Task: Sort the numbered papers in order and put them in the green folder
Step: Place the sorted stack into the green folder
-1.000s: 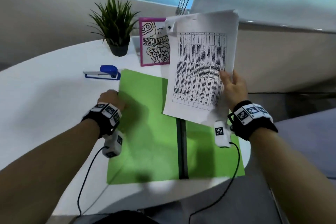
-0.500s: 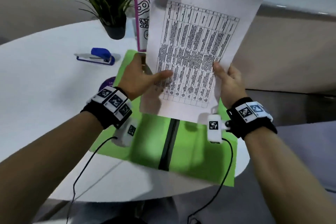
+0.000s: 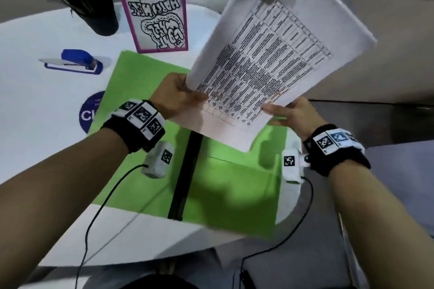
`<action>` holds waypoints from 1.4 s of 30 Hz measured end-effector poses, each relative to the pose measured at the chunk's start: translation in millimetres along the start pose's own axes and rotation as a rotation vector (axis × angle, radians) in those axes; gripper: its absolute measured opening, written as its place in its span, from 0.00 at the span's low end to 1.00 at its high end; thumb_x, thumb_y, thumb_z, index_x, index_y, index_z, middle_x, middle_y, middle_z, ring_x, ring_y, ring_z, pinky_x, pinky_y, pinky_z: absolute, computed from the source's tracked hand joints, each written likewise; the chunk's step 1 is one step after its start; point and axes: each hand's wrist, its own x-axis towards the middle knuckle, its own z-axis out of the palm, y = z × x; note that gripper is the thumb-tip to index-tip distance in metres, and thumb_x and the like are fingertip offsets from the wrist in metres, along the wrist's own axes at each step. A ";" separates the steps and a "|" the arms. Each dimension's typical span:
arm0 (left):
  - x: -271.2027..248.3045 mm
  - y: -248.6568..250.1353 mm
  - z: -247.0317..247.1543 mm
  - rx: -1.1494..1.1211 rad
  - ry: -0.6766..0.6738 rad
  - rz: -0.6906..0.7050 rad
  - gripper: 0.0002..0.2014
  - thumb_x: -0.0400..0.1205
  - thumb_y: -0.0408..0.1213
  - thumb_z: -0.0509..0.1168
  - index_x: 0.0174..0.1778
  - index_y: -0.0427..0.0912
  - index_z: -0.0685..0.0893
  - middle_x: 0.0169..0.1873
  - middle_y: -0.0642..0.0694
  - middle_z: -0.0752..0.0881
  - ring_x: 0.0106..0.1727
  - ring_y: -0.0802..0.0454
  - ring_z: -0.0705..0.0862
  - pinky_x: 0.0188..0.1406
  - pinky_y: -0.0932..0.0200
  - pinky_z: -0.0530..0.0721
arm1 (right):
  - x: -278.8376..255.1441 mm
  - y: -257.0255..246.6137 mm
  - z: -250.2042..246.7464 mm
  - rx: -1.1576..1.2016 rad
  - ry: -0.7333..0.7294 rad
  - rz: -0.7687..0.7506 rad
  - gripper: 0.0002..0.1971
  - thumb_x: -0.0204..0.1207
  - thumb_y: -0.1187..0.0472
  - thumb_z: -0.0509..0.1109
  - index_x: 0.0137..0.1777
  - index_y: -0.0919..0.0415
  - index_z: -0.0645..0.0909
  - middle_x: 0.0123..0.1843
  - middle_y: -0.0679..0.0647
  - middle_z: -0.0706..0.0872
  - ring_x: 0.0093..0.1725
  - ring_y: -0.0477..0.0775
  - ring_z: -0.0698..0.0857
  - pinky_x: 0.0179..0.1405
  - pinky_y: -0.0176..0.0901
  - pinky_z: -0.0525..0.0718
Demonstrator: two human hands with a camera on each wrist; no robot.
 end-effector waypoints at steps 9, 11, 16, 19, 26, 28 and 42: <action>-2.1 4.9 44.6 0.705 0.265 0.251 0.27 0.71 0.51 0.76 0.56 0.39 0.75 0.51 0.43 0.79 0.50 0.44 0.78 0.47 0.49 0.77 | -11.5 54.3 2.5 0.015 0.225 0.135 0.20 0.70 0.54 0.81 0.51 0.66 0.77 0.32 0.50 0.87 0.26 0.46 0.85 0.30 0.42 0.84; -24.8 -0.2 54.6 0.749 -0.175 0.342 0.23 0.72 0.44 0.76 0.58 0.42 0.76 0.50 0.47 0.79 0.50 0.46 0.80 0.48 0.52 0.80 | -13.7 59.9 4.0 0.063 0.304 0.183 0.20 0.71 0.52 0.80 0.45 0.59 0.71 0.35 0.51 0.82 0.26 0.43 0.85 0.30 0.38 0.85; -60.1 -25.4 77.0 1.023 -0.653 0.183 0.26 0.74 0.30 0.72 0.68 0.36 0.72 0.63 0.41 0.74 0.57 0.42 0.81 0.52 0.56 0.82 | -14.4 69.3 17.7 0.021 0.340 0.255 0.39 0.58 0.30 0.79 0.43 0.70 0.77 0.50 0.75 0.88 0.46 0.64 0.90 0.57 0.57 0.87; -71.1 -34.2 83.9 0.987 -0.606 0.150 0.33 0.72 0.34 0.77 0.69 0.33 0.69 0.66 0.40 0.69 0.58 0.42 0.80 0.54 0.58 0.80 | -15.6 73.6 27.8 0.008 0.314 0.247 0.55 0.55 0.27 0.77 0.61 0.81 0.79 0.60 0.77 0.82 0.45 0.60 0.92 0.40 0.41 0.85; -71.8 -43.3 84.0 0.833 -0.541 0.103 0.28 0.70 0.38 0.80 0.60 0.35 0.72 0.58 0.42 0.74 0.60 0.45 0.75 0.55 0.62 0.70 | -18.7 80.8 36.8 0.109 0.273 0.243 0.25 0.75 0.51 0.76 0.57 0.77 0.82 0.50 0.65 0.92 0.32 0.44 0.91 0.29 0.29 0.85; -65.5 -45.9 80.5 0.761 -0.540 0.066 0.21 0.72 0.37 0.78 0.53 0.40 0.74 0.50 0.44 0.77 0.56 0.45 0.78 0.48 0.63 0.70 | -20.2 78.9 38.6 0.115 0.263 0.217 0.22 0.76 0.51 0.76 0.49 0.76 0.85 0.47 0.62 0.93 0.36 0.48 0.93 0.34 0.31 0.87; -69.3 -60.6 74.5 0.526 -0.320 0.043 0.06 0.75 0.37 0.76 0.44 0.41 0.88 0.43 0.47 0.87 0.43 0.51 0.82 0.46 0.64 0.76 | -42.9 100.9 28.3 0.173 0.155 0.344 0.19 0.70 0.50 0.80 0.48 0.68 0.87 0.35 0.53 0.93 0.36 0.53 0.92 0.58 0.55 0.83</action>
